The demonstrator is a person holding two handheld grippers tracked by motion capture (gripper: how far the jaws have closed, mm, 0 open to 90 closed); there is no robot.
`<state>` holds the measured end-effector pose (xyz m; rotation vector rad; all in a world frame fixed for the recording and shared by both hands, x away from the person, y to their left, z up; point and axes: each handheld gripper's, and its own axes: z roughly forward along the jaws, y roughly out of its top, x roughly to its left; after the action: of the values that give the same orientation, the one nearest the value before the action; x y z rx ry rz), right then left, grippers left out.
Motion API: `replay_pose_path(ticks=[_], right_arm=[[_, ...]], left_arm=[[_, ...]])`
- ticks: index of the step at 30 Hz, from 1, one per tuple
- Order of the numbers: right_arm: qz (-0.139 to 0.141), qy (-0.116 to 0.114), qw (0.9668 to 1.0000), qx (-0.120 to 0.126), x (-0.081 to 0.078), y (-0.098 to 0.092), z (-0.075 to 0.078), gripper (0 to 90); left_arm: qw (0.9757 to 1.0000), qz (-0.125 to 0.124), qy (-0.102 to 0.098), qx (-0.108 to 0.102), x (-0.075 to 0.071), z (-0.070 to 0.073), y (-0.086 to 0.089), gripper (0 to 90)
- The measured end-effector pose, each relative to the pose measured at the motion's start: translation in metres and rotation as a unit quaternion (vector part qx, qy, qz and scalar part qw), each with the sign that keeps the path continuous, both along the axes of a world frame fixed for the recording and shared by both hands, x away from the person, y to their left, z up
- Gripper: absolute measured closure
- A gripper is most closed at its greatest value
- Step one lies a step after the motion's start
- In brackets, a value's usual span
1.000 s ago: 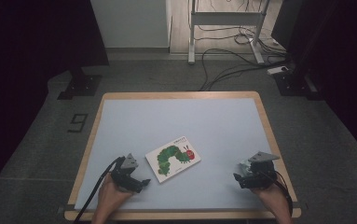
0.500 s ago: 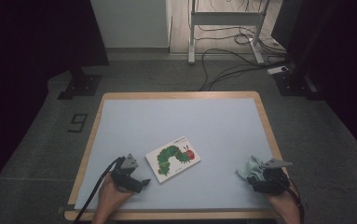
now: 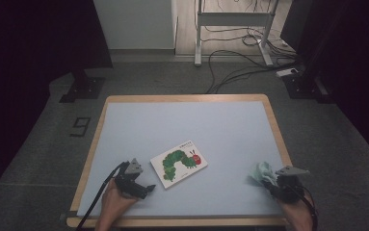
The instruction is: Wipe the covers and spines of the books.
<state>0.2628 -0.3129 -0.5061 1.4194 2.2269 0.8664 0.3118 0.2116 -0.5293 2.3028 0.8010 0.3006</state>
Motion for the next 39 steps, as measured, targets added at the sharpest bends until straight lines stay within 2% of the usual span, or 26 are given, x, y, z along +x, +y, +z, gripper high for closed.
replay_pose_path(ticks=[7, 11, 12, 15, 16, 22, 29, 34, 39], right_arm=[[0.025, -0.018, 0.9994, 0.017, 0.006, 0.013, 0.021, 70.5], [0.044, -0.028, 0.9983, 0.025, 0.012, 0.026, 0.028, 70.5], [0.057, -0.029, 0.9975, 0.029, 0.016, 0.033, 0.031, 70.5], [0.066, -0.031, 0.9969, 0.031, 0.021, 0.040, 0.033, 70.5], [0.075, -0.031, 0.9962, 0.032, 0.027, 0.048, 0.035, 70.3], [0.096, -0.032, 0.9943, 0.034, 0.045, 0.071, 0.039, 70.4], [0.116, -0.034, 0.9922, 0.030, 0.058, 0.091, 0.043, 70.4], [0.128, -0.036, 0.9906, 0.034, 0.067, 0.104, 0.048, 70.4], [0.149, -0.033, 0.9877, 0.036, 0.078, 0.123, 0.048, 70.4]], left_arm=[[1.0000, -0.001, 0.000, 0.000, 0.000, 0.000, 0.000, 0.0], [1.0000, 0.000, 0.000, 0.000, 0.000, 0.000, 0.000, 0.0], [1.0000, 0.000, 0.000, 0.000, 0.000, 0.000, 0.000, 0.0], [1.0000, 0.000, 0.000, 0.000, 0.000, 0.000, 0.000, 0.0], [1.0000, 0.000, 0.000, 0.000, 0.000, 0.000, 0.000, 0.0], [1.0000, 0.000, 0.000, 0.000, 0.000, 0.000, 0.000, 0.0], [1.0000, 0.000, -0.001, 0.000, 0.000, 0.000, 0.000, 0.0], [1.0000, 0.002, -0.009, 0.003, -0.002, 0.001, 0.000, 0.0], [0.9999, 0.010, -0.008, 0.004, -0.005, 0.002, 0.005, 0.0]])
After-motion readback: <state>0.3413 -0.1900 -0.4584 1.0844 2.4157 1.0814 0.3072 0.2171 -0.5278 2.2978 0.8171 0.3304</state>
